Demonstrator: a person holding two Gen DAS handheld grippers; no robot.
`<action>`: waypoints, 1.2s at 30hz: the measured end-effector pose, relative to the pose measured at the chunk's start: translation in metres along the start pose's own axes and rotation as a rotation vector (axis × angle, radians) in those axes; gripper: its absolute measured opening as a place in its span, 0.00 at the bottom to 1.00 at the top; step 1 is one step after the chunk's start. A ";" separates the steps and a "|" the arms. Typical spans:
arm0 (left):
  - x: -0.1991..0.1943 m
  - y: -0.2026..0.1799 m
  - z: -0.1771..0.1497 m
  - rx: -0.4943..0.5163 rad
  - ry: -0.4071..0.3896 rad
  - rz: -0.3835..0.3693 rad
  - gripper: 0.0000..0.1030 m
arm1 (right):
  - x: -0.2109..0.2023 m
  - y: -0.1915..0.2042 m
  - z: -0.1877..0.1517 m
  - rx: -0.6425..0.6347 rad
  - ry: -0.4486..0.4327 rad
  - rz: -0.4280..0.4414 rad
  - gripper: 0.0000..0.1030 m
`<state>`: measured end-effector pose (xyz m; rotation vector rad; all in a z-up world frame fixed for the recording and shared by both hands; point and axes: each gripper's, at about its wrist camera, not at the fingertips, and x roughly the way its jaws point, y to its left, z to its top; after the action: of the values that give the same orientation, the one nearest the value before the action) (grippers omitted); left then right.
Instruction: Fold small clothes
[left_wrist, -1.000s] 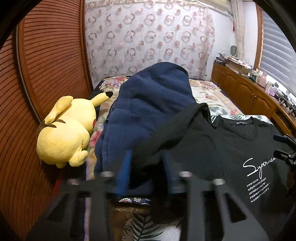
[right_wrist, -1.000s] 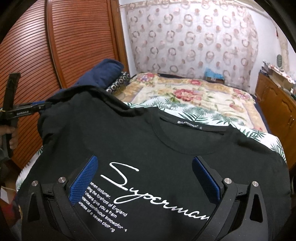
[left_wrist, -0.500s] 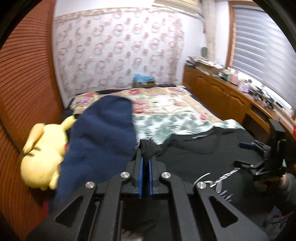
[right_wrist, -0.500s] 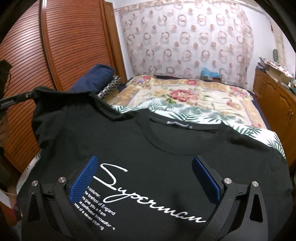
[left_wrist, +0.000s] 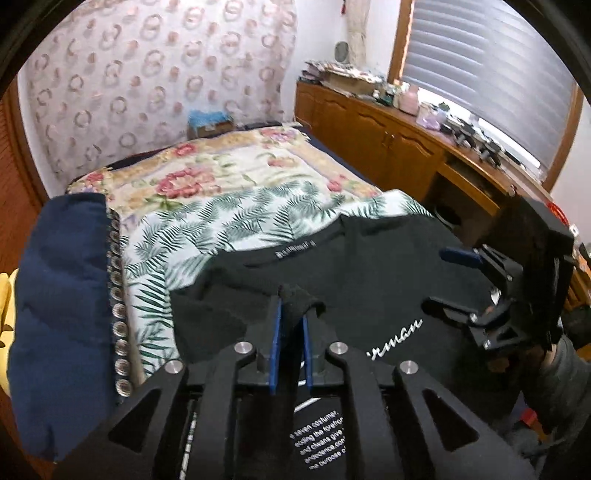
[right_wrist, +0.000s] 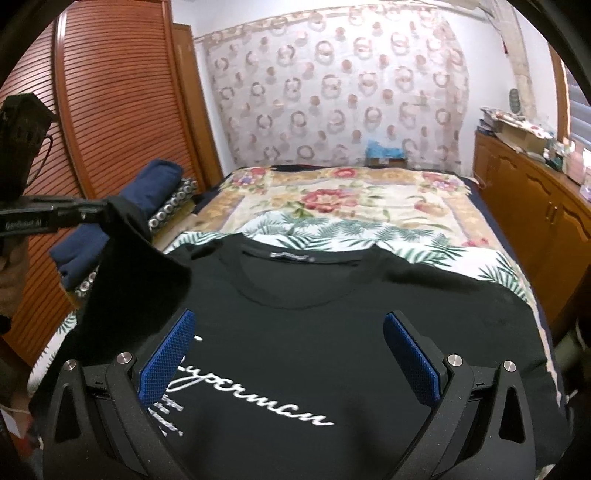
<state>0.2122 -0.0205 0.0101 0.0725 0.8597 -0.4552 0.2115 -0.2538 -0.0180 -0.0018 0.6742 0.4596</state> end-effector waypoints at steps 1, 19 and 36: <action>0.000 -0.002 0.000 0.005 0.002 0.005 0.12 | 0.001 -0.002 0.000 0.002 0.004 -0.003 1.00; -0.018 0.032 -0.068 -0.095 -0.014 0.074 0.47 | 0.018 0.018 0.001 -0.050 0.051 0.041 0.93; -0.074 0.076 -0.124 -0.244 -0.150 0.207 0.52 | 0.093 0.143 0.003 -0.201 0.240 0.353 0.55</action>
<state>0.1137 0.1043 -0.0256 -0.0962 0.7450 -0.1570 0.2182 -0.0868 -0.0510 -0.1316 0.8662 0.8752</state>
